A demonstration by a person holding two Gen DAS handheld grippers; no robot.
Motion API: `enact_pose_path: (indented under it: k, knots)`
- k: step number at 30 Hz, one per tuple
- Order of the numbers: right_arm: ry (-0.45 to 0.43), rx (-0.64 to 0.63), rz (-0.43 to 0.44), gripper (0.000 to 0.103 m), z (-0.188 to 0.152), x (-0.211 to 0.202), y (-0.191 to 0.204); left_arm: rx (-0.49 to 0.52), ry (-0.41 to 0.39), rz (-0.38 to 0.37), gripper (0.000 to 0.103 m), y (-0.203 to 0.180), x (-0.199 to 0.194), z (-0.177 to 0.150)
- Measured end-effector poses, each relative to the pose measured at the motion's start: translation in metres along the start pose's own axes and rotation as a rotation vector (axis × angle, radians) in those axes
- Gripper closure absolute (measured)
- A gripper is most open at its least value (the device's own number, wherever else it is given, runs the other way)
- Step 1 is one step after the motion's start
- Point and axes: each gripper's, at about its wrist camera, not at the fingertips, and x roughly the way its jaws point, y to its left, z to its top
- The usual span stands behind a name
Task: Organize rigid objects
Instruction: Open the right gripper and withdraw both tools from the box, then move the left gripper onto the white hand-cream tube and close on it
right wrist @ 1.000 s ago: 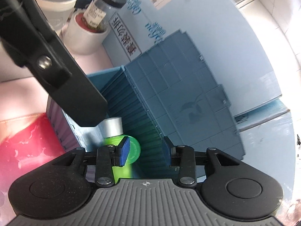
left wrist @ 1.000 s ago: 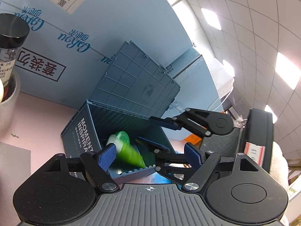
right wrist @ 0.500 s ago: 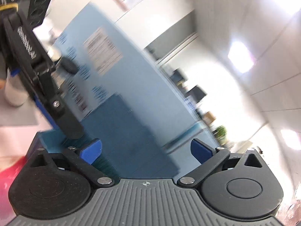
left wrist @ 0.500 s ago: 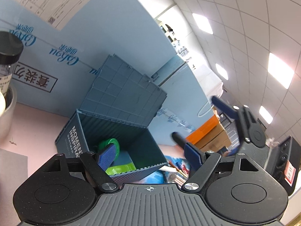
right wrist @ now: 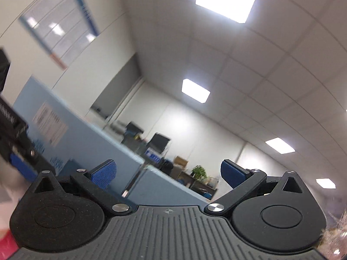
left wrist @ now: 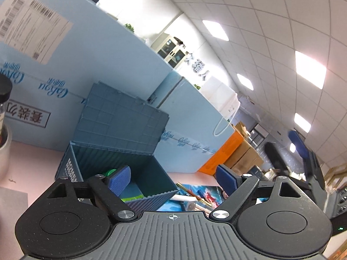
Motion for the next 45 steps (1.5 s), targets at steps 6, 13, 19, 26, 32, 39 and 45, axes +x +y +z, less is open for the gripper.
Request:
enact_pose_path:
  k: [6,13,19,26,32,39,45]
  knots:
    - [-0.073,0.169,-0.153,0.000,-0.010,-0.062,-0.021,0.097,-0.005,0.010,0.009,-0.025,0.002,-0.011]
    - [-0.040,0.382,-0.273,0.000,-0.042,-0.106,-0.046,0.249,-0.015,0.030,0.002,-0.065,0.015,-0.040]
    - [-0.003,0.533,-0.356,0.000,-0.066,-0.124,-0.070,0.329,-0.102,0.089,0.002,-0.089,0.023,-0.061]
    - [0.038,0.667,-0.347,0.000,-0.093,-0.135,-0.087,0.448,-0.068,0.145,0.002,-0.108,0.050,-0.075]
    - [0.080,0.727,-0.342,0.000,-0.115,-0.144,-0.101,0.473,-0.029,0.107,0.000,-0.109,0.077,-0.082]
    - [0.224,0.841,-0.310,0.000,-0.143,-0.138,-0.112,0.526,0.060,0.084,0.000,-0.107,0.119,-0.104]
    - [0.410,0.986,-0.315,0.000,-0.178,-0.118,-0.120,0.601,0.298,0.006,0.000,-0.109,0.160,-0.136]
